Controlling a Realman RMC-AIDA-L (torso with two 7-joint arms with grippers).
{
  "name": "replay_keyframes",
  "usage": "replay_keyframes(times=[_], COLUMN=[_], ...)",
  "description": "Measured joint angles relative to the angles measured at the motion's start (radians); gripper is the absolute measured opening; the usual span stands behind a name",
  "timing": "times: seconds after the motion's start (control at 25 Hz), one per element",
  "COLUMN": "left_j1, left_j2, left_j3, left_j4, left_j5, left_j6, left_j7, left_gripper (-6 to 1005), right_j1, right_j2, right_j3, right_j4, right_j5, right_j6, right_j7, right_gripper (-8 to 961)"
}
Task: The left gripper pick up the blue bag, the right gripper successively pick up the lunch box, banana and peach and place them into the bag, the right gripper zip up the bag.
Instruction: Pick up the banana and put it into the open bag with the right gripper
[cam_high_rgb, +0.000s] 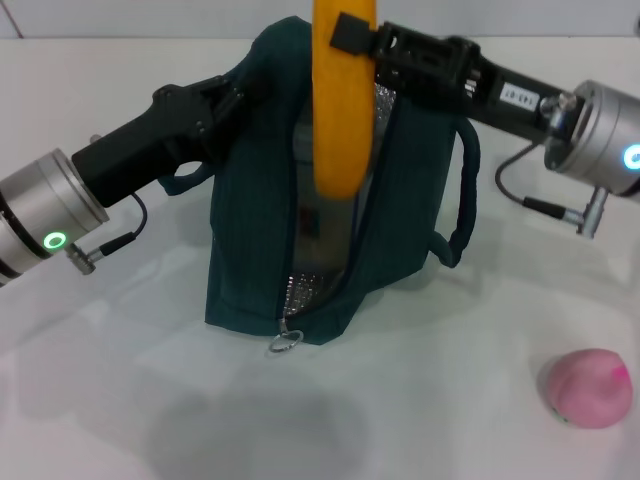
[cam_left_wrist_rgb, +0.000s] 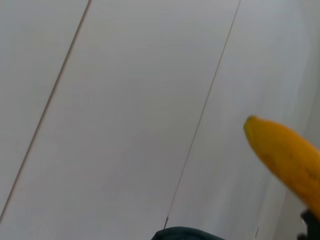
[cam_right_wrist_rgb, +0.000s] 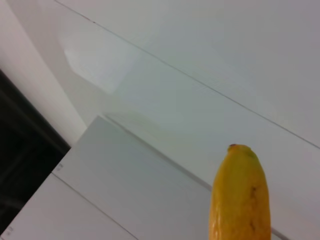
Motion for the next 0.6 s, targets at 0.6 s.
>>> replay_keyframes(times=[0.6], left_j1=[-0.005], left_j2=[0.0], left_j3=[0.0], left_j4=[0.0], left_j5=[0.005], left_j6=[-0.001], left_j7=[-0.001], left_gripper=[68], right_j1=[-0.067], right_j2=[0.0], right_j3=[-0.108], right_j4=[-0.053], right_j5=[0.032], right_j6=[0.112], right_j7=[-0.081], right_gripper=[442])
